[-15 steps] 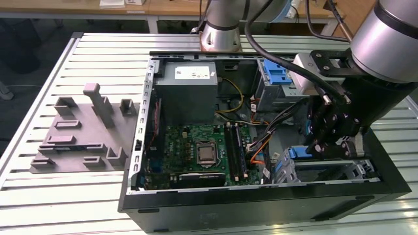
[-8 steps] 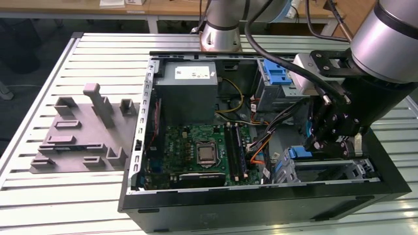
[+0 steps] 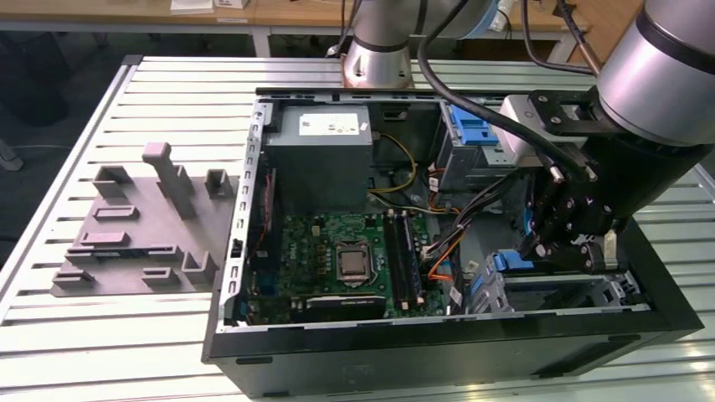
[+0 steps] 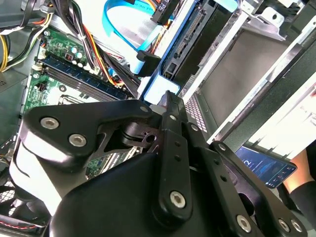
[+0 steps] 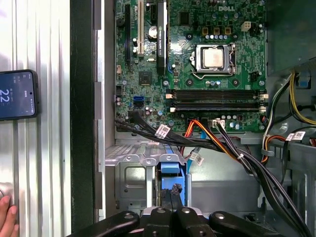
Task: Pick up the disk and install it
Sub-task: 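Insert the first disk wire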
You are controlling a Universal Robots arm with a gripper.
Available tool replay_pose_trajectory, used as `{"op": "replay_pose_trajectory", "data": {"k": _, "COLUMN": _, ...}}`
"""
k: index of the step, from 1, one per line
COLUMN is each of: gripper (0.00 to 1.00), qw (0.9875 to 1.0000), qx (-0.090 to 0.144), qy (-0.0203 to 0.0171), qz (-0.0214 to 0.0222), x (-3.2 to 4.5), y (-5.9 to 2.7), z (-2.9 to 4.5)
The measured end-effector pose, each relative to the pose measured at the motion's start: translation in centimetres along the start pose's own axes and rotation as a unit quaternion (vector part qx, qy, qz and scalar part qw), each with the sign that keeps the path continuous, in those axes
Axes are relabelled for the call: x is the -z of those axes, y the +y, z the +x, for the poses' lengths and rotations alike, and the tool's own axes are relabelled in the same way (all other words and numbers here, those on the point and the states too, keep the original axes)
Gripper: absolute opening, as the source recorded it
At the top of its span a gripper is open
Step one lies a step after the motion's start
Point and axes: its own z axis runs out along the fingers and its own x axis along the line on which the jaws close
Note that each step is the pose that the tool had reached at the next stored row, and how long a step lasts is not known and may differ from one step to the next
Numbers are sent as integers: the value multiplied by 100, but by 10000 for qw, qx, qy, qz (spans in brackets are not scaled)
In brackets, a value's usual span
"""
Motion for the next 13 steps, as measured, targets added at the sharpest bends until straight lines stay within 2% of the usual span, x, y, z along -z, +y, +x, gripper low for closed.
{"op": "replay_pose_trajectory", "data": {"k": 8, "gripper": 11, "qw": 10000, "qx": 0, "qy": 0, "qz": 0, "x": -2, "y": 0, "z": 0}}
{"op": "replay_pose_trajectory", "data": {"k": 9, "gripper": 17, "qw": 10000, "qx": 0, "qy": 0, "qz": 0, "x": -2, "y": 0, "z": 0}}
{"op": "replay_pose_trajectory", "data": {"k": 10, "gripper": 17, "qw": 10000, "qx": 0, "qy": 0, "qz": 0, "x": -2, "y": 0, "z": 0}}
{"op": "replay_pose_trajectory", "data": {"k": 11, "gripper": 24, "qw": 10000, "qx": 0, "qy": 0, "qz": 0, "x": -2, "y": 0, "z": 0}}
{"op": "replay_pose_trajectory", "data": {"k": 13, "gripper": 25, "qw": 10000, "qx": 0, "qy": 0, "qz": 0, "x": -2, "y": 0, "z": 0}}
